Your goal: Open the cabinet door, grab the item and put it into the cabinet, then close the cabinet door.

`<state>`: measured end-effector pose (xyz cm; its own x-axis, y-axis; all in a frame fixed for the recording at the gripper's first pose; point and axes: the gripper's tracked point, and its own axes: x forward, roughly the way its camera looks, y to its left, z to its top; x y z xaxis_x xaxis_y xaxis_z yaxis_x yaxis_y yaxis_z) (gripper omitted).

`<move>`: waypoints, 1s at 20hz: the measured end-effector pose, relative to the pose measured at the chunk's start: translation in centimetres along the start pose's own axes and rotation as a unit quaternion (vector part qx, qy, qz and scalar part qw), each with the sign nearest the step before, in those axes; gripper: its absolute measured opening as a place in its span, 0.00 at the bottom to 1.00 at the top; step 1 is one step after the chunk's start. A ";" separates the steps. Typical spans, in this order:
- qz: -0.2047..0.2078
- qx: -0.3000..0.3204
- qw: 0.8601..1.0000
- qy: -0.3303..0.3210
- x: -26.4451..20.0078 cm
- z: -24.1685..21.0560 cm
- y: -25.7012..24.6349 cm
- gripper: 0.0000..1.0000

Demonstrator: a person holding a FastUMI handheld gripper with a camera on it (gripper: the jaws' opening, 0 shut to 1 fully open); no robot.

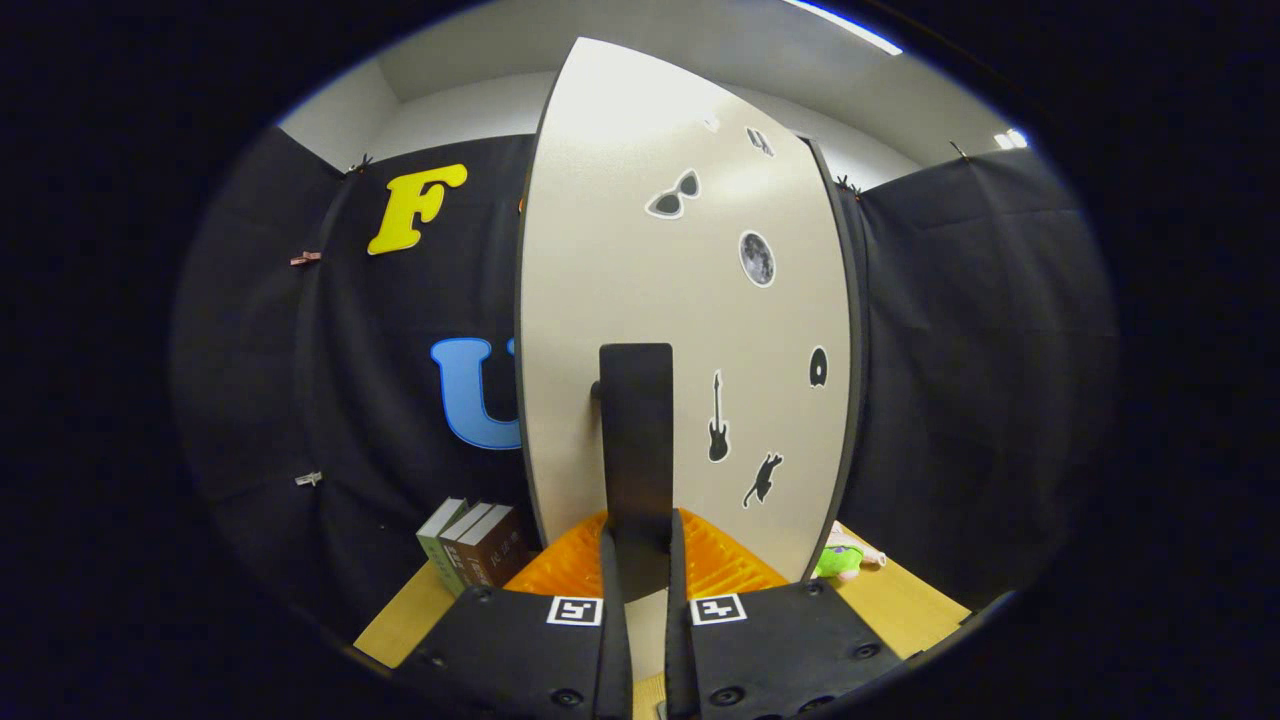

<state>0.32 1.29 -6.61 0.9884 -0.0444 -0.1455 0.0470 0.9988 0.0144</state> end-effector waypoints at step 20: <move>0.087 -0.014 0.996 -0.016 -9.7 1.2 -20.0 0.15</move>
<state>-10.00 -18.23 -4.33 0.9854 0.1283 -0.1118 -0.1281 0.9917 0.0091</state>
